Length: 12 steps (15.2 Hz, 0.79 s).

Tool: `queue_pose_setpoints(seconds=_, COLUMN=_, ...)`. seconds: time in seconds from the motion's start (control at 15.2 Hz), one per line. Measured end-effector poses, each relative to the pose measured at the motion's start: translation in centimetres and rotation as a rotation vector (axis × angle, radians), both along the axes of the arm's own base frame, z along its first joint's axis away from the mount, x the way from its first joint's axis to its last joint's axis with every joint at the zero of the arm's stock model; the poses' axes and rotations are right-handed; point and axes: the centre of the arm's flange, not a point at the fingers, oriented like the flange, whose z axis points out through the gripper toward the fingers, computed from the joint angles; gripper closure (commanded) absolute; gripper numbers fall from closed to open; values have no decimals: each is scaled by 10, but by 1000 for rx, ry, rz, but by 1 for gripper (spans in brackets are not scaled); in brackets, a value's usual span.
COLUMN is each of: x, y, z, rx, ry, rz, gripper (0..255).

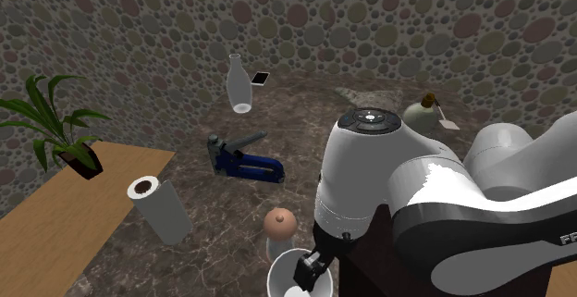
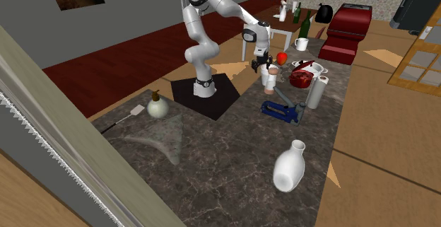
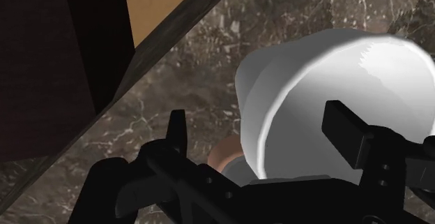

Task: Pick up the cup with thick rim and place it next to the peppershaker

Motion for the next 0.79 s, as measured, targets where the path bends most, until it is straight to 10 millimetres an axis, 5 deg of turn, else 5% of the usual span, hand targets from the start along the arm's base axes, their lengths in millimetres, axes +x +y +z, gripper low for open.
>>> queue_pose_setpoints(seconds=0.4, x=4, y=-6, z=43, rx=1, ry=-1, rz=0, gripper=0)
queue_pose_setpoints(seconds=0.79, x=3, y=-7, z=49, rx=0, ry=0, rz=0, gripper=0)
